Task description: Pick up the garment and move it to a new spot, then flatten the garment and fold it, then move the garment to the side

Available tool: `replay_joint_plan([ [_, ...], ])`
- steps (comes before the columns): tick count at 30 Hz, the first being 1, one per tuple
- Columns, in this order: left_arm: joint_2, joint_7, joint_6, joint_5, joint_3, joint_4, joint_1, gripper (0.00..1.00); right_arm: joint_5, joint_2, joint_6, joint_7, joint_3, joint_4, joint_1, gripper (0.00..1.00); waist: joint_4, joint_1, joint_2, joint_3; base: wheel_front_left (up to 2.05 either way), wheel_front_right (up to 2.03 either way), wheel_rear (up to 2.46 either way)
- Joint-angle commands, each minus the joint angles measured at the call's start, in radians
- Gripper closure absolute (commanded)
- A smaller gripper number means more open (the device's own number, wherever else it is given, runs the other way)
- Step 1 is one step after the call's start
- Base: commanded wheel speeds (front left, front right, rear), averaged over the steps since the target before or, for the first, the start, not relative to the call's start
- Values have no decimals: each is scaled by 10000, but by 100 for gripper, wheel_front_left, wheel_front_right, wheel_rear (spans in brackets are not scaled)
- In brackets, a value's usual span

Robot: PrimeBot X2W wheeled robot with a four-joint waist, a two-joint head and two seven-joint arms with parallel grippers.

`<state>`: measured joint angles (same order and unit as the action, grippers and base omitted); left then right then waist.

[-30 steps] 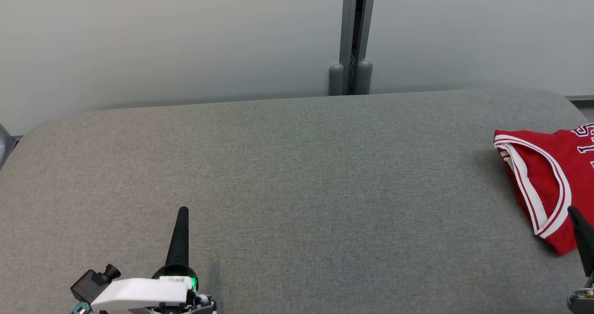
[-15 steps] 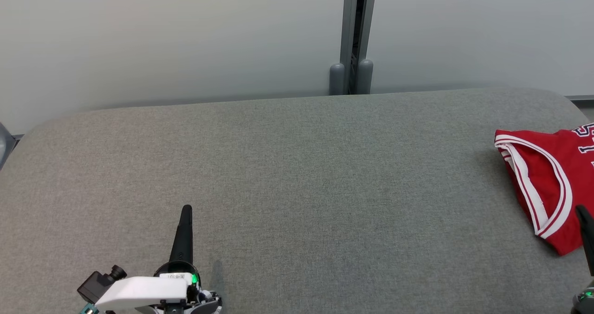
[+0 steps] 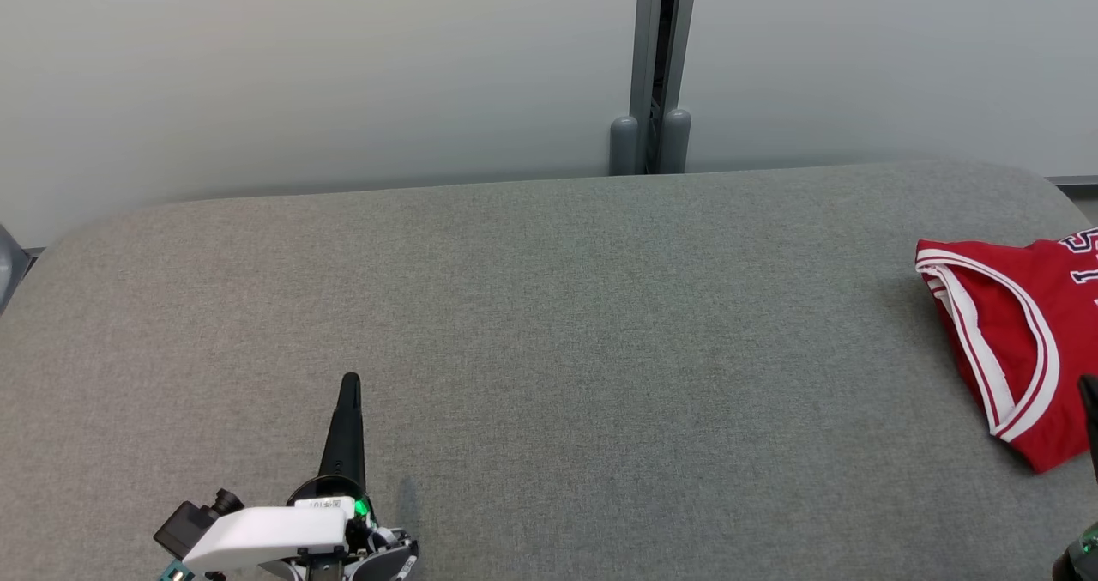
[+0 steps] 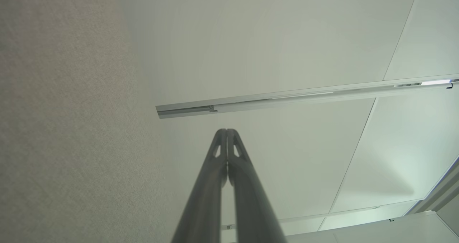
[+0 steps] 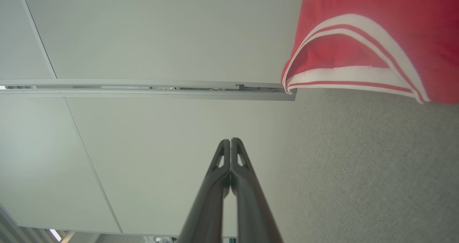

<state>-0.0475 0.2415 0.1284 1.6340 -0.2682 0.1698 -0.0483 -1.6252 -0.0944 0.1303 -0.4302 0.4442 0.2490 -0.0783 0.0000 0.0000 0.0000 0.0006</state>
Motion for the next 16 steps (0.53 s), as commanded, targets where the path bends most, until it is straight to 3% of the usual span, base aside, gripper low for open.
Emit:
replay_joint_plan([
  [1,-20,18,39,57,13,10,-147,100,-31,-60,6,-36,34,43,-123,100,0,0,0,0,0,0,0],
  [16,-20,18,38,59,14,10,-148,100,25,-18,6,-82,82,44,-112,100,0,0,0,0,0,0,0],
])
